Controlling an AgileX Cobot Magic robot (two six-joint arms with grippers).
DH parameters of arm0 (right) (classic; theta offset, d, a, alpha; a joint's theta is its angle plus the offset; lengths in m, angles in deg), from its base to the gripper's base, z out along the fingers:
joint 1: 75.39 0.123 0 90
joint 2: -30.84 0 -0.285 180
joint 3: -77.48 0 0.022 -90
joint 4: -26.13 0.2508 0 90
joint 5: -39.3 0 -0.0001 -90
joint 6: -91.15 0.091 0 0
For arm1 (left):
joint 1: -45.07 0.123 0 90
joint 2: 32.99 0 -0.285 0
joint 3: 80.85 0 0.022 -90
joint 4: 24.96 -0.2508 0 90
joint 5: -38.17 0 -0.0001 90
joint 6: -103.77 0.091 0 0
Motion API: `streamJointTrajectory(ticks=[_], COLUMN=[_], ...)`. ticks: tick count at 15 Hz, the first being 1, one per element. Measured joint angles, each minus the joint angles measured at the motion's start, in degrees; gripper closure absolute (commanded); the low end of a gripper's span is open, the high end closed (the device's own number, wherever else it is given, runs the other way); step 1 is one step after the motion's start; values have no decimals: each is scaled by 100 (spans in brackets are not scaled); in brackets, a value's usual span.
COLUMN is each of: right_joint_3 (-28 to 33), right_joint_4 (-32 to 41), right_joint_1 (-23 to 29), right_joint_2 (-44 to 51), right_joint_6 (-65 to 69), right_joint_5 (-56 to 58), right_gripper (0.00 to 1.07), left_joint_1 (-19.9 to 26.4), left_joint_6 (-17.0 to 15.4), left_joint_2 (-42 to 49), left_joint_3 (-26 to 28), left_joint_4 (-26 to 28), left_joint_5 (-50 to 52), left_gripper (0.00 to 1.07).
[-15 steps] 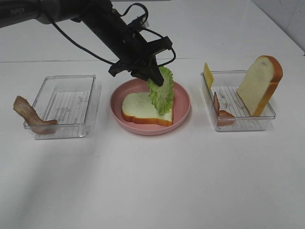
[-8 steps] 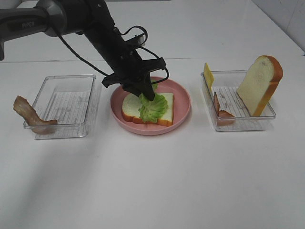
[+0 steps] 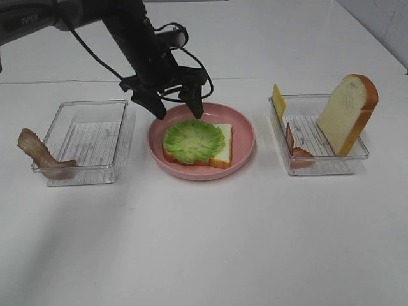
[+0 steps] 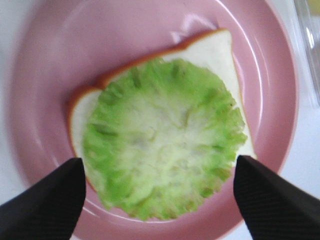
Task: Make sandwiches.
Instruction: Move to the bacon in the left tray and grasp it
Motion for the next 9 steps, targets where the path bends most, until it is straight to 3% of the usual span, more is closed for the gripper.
streamJointTrajectory(ticks=[3, 9], right_joint_3=[0, 0], right_joint_4=[0, 0], right_joint_1=[0, 0], right_joint_2=[0, 0], right_joint_6=[0, 0], right_joint_5=[0, 0], right_gripper=[33, 33], left_joint_1=[80, 516], left_joint_6=[0, -195], left_joint_2=[160, 900], left_joint_3=[441, 315], left_joint_4=[-659, -1123], left_joint_5=[-6, -23], left_gripper=[29, 29])
